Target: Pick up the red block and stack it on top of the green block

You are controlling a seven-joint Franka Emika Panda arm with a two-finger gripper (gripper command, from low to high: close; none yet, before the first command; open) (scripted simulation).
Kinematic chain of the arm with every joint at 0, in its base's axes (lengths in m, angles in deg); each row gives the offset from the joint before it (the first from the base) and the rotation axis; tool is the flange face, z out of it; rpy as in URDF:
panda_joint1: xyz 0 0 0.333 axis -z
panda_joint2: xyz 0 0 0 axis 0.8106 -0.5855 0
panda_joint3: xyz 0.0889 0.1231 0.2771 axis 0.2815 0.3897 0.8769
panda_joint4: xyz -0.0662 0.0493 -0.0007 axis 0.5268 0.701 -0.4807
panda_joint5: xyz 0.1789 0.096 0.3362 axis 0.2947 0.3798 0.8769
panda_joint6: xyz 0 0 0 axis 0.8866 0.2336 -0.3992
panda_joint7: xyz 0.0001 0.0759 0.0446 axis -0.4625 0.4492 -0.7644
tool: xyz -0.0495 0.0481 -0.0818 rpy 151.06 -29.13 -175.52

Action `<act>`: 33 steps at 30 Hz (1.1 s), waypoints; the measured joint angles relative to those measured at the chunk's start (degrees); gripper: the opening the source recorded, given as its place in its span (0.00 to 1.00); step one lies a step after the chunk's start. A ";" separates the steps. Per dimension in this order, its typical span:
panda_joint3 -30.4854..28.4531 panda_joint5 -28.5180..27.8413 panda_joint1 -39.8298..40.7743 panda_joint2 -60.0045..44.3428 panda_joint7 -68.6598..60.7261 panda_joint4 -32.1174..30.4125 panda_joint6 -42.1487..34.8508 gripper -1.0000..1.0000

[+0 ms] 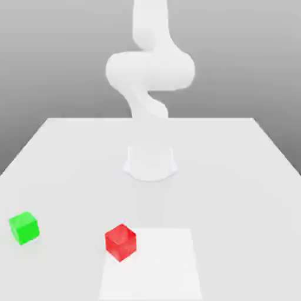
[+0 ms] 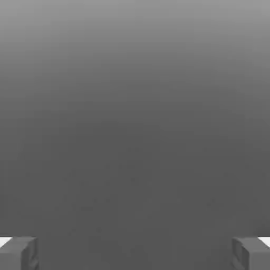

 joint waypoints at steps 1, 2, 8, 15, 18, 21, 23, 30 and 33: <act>0.74 -0.48 1.15 -2.26 2.03 -1.37 1.36 0.50; 1.43 -0.94 2.27 -4.48 4.05 -2.70 2.68 0.50; 4.45 -3.16 8.36 -17.44 15.36 -10.39 10.32 0.50; 5.01 -3.49 12.95 -32.59 27.05 -19.50 19.54 0.50; 4.60 -0.94 13.82 -38.56 30.02 -23.34 23.42 0.50; 4.44 -0.08 14.02 -44.16 31.40 -24.32 27.80 0.50; 3.86 -1.19 13.68 -47.93 32.46 -23.94 30.96 0.50; 1.37 -3.70 11.77 -54.94 34.29 -23.07 36.90 0.00; 1.13 -4.02 11.58 -55.55 34.54 -22.99 37.48 0.00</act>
